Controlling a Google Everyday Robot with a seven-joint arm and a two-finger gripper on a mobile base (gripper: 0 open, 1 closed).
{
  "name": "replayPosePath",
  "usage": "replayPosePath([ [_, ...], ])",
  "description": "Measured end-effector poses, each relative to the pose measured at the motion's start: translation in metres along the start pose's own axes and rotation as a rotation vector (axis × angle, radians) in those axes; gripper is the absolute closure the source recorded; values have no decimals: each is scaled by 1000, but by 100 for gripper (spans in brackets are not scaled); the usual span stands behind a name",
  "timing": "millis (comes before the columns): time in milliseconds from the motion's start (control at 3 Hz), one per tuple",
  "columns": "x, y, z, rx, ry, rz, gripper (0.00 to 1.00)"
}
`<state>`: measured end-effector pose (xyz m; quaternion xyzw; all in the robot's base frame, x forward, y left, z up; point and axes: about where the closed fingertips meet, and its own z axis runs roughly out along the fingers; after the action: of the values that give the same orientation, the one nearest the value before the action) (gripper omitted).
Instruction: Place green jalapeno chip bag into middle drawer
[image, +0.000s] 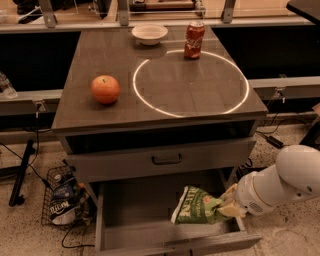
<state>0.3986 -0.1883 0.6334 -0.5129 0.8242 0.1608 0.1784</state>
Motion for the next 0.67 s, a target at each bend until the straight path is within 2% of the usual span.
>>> replayPosePath([
  [667,-1,-39,78,-52,-75,6,100],
])
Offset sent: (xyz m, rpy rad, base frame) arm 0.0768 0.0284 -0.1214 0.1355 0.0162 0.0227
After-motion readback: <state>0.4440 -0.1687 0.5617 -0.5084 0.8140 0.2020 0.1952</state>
